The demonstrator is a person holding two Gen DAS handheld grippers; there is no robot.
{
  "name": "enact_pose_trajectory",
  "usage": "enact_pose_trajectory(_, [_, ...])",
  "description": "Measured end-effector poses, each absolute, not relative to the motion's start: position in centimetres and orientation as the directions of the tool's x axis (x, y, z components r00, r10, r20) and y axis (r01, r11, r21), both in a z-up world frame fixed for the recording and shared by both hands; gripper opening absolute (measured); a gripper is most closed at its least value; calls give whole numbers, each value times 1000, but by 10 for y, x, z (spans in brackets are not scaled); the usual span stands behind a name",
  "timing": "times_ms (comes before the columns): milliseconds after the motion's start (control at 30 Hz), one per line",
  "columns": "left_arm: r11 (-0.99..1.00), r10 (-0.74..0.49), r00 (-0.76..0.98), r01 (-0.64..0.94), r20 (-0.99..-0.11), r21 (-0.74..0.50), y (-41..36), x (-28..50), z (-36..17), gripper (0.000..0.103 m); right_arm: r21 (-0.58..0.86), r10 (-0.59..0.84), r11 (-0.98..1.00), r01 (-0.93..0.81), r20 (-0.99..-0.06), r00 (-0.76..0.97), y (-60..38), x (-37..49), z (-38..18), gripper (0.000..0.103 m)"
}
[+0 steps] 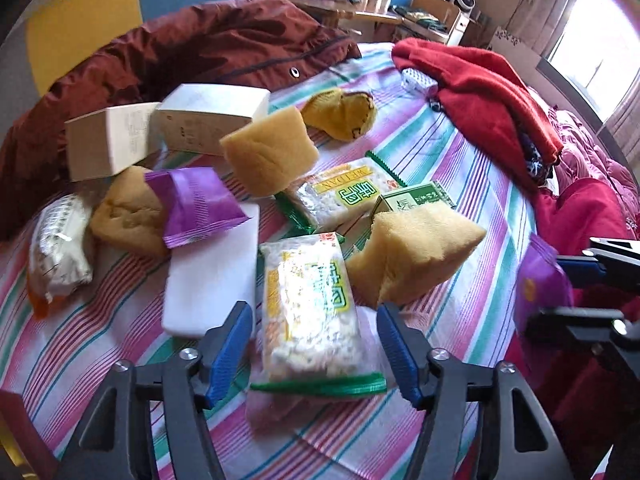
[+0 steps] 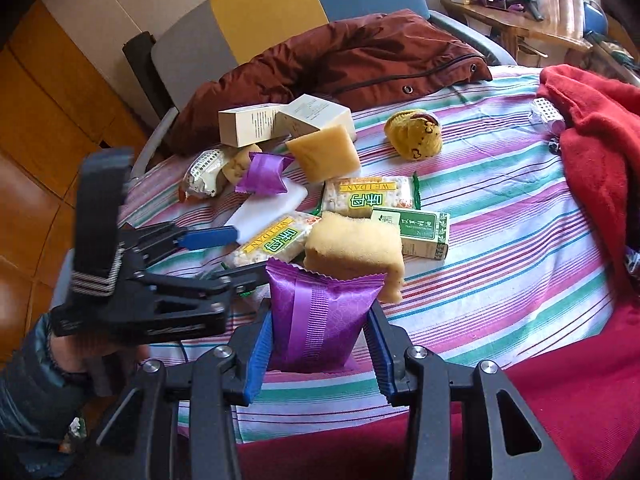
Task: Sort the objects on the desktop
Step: 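Grasp the wrapped rice snack bar with the left tool, then carry the snack bar and purple sachet to the gold tray and release both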
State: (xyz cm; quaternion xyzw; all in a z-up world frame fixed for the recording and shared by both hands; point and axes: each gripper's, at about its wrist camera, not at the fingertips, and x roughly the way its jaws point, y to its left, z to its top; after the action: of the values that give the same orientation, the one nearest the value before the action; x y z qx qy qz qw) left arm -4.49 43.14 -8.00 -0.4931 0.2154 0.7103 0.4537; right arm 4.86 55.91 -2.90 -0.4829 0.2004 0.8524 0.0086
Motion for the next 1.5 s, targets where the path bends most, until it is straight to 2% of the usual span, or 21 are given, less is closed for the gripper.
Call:
enact_pose_trajectory(133, [-501, 415, -92, -854, -905, -143, 441, -49, -91, 59, 333, -179, -919, -209, -827, -533, 559, 49, -29, 45])
enact_pose_trajectory(200, [-507, 416, -84, -848, -905, -155, 443, -52, -96, 51, 334, -181, -920, -206, -827, -532, 559, 49, -29, 45])
enact_pose_trajectory(467, [-535, 483, -131, -827, -866, -174, 425, -51, -87, 49, 328, -184, -924, -198, -833, -522, 555, 47, -31, 45])
enact_pose_trajectory(667, [-564, 558, -170, -796, -812, -221, 383, -43, -55, 49, 331, -186, -924, -194, -828, -529, 555, 48, -29, 45])
enact_pose_trajectory(933, [-633, 577, -233, -734, -783, -247, 325, -36, -34, 49, 326, -179, -925, -196, -829, -530, 555, 49, -28, 45])
enact_pose_trajectory(1100, [-693, 590, -311, -669, -745, -269, 258, -33, -11, 49, 278, -149, -944, -175, -838, -525, 544, 47, -25, 45])
enact_pose_trajectory(1267, [-775, 565, -415, -564, -713, -285, 183, -44, 4, 49, 230, -160, -971, -68, -831, -532, 499, 35, -11, 45])
enact_pose_trajectory(1500, [-882, 461, -560, -376, -688, -285, 71, -56, 10, 49, 211, -298, -952, 221, -795, -528, 381, -3, 17, 45])
